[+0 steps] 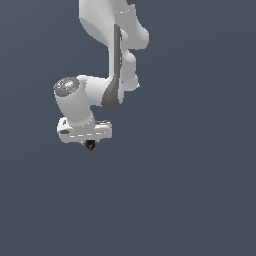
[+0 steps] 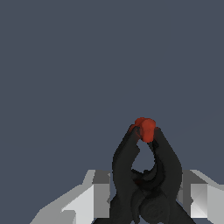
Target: Pick up the object and move it to a goal position.
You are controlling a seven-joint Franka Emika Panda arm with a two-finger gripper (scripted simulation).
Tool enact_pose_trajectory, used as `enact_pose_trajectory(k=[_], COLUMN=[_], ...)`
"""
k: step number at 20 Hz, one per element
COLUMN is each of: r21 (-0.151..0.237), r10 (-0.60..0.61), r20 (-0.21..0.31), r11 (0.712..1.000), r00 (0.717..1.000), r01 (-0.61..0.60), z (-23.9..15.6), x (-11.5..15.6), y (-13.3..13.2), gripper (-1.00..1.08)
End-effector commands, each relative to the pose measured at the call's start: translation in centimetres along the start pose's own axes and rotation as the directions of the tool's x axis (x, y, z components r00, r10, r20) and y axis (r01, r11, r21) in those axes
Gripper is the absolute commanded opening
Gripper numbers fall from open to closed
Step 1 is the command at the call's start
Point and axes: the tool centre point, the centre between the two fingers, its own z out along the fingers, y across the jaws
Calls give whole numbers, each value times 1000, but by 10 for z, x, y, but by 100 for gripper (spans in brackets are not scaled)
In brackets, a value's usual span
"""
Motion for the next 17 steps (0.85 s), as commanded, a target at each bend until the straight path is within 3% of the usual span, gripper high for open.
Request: enact_pose_trajectory(k=[1,9,17], r21=[0,1,0], r10=[0,0,0], r20=[-1,-1,-1], r11=[1000,1000,1000], r00=[1000,1000,1000], r01=[0,0,0], z=[-19,-67,-87], x=[-17,-57,-72], y=[15,54,70], gripper=[-100,-100,-100])
